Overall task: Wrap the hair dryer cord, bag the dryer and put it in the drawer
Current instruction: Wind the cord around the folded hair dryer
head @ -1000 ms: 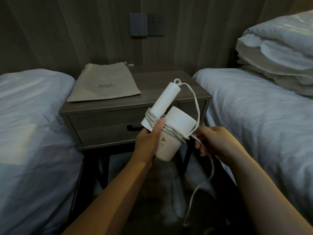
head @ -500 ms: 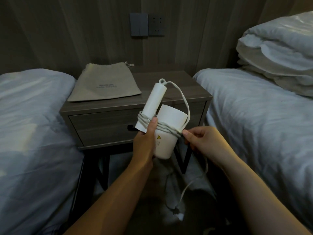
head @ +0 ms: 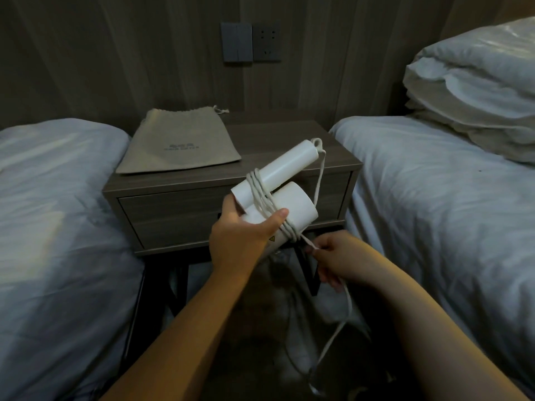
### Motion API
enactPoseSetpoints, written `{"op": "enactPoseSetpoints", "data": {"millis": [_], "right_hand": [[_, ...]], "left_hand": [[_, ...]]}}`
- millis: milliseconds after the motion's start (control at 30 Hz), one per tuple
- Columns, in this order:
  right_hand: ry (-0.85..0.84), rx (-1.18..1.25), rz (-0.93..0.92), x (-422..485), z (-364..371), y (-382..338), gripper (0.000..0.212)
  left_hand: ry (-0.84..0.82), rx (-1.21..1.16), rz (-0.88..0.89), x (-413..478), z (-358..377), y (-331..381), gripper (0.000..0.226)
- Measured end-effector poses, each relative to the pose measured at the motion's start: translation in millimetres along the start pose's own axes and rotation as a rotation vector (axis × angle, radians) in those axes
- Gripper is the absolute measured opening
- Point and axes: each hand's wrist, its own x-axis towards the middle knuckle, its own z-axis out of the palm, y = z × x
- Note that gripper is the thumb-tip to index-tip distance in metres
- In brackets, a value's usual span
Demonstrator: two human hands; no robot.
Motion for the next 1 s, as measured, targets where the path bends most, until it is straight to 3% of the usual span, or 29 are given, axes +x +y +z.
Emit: {"op": "enactPoseSetpoints", "data": {"millis": [167, 300, 433, 533, 700, 867, 1000], "right_hand": [[-0.133, -0.078, 0.019, -4.5, -4.0, 0.4, 0.032], [-0.149, -0.256, -0.044, -6.5, -8.4, 0.5, 0.04], [-0.192, -0.39, -0.058, -8.1, -10.5, 3.2, 0.035], [-0.268, -0.355, -0.054, -8.2, -10.0, 3.3, 0.039], [-0.427, -0.059, -0.189, -16.6, -20.7, -0.7, 0.019], [-0.428, -0.479, -0.235, -23.5, -22.8, -5.1, 0.026], [-0.391, -0.556, -0.174, -21.1, -22.3, -3.8, 0.022]], "left_hand": [[0.061, 0.198, 0.177, -0.6, -4.1, -2.2, 0.084], [0.058, 0.269, 0.245, 0.3, -5.4, -3.9, 0.082], [0.018, 0.347, 0.303, -2.0, -3.5, -5.1, 0.091], [0.03, 0.384, 0.359, -2.9, -4.0, -4.4, 0.096], [0.046, 0.479, 0.358, 0.6, -7.8, -9.9, 0.096], [0.033, 0.529, 0.33, 5.3, -7.9, -15.0, 0.095], [-0.013, 0.672, 0.397, 3.8, -2.0, -21.7, 0.095]]}}
